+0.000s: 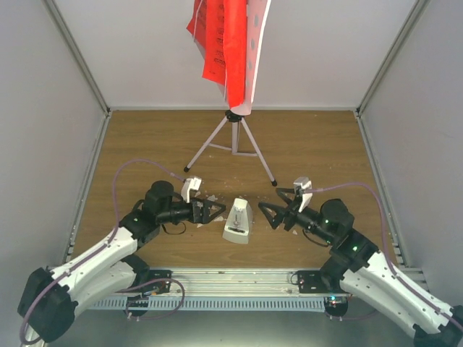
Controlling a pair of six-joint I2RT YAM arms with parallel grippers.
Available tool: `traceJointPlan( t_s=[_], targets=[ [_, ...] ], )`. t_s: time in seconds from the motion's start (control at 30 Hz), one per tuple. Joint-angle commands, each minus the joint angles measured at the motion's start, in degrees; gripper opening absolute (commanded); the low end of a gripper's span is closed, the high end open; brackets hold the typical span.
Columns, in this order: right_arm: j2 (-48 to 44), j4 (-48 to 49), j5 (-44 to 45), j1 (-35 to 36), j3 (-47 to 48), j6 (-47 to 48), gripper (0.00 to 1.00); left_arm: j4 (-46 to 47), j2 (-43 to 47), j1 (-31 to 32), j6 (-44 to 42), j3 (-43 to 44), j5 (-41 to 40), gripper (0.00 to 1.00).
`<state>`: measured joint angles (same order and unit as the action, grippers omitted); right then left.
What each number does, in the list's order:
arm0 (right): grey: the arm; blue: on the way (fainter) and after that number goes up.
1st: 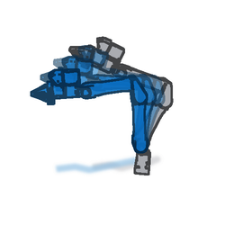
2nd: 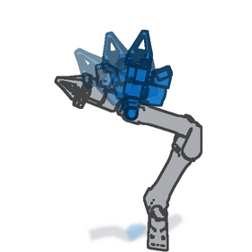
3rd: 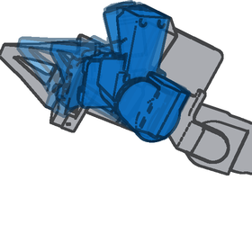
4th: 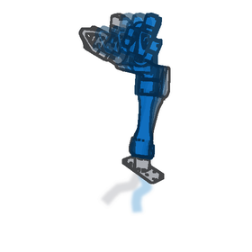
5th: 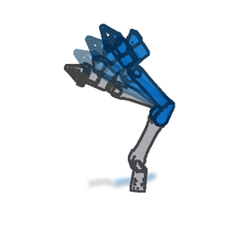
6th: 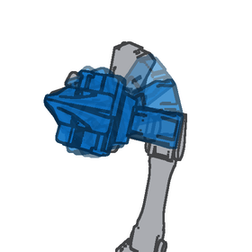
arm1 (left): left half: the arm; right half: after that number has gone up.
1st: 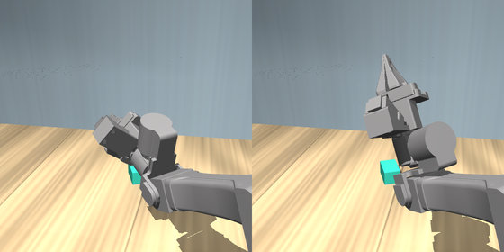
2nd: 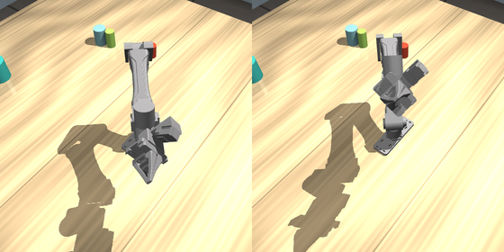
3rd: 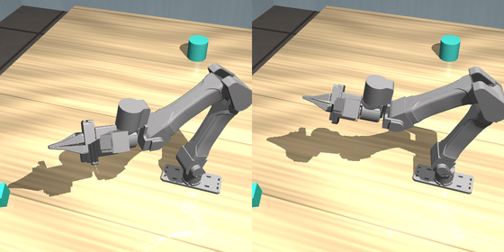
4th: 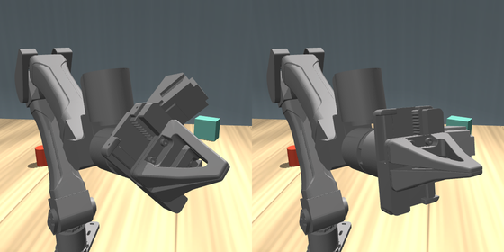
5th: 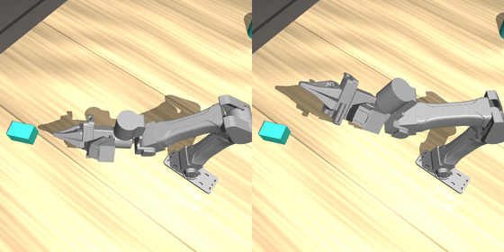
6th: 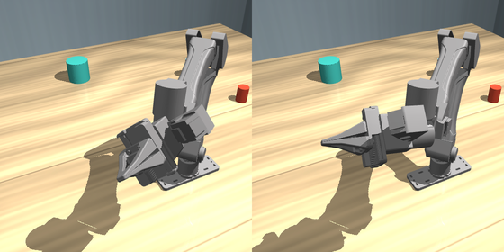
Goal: Pack up the instrument practice props
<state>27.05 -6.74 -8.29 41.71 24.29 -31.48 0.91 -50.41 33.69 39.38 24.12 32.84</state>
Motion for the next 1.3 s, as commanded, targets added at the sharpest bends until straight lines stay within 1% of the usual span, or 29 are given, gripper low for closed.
traceJointPlan(
  t_s=[0.0, 0.2, 0.43, 0.7, 0.77, 0.87, 1.27],
  targets=[
    [1.3, 6.6, -3.9, 3.6, -1.8, 12.3, 1.0, -4.8, 2.5, -0.2, -0.7, 5.9, -2.4, 0.99],
    [6.1, 11.6, 4.9, 10.7, -2.7, 18.4, 1.0, -7.3, 3.7, -0.2, -0.2, 7.7, -3.7, 0.99],
    [11.4, 21.1, 13.8, 20.6, -7.6, 21.2, 1.0, -7.0, 2.9, -0.2, 0.2, 7.4, -3.5, 0.99],
    [20.2, 25.1, 26.0, 26.9, -7.8, 24.5, 1.0, -6.5, 1.8, -0.2, 0.3, 6.9, -3.0, 0.99],
    [21.9, 26.4, 29.0, 27.6, -8.0, 24.4, 1.0, -6.4, 1.5, -0.2, 0.4, 6.9, -2.9, 0.99],
    [23.9, 27.5, 31.1, 27.6, -8.0, 23.6, 1.0, -6.4, 1.4, -0.2, 0.2, 6.9, -2.9, 0.99],
    [25.1, 27.3, 31.6, 27.6, -8.3, 21.2, 1.0, -5.9, 1.7, -0.2, 0.2, 6.6, -2.7, 0.99]
  ],
)
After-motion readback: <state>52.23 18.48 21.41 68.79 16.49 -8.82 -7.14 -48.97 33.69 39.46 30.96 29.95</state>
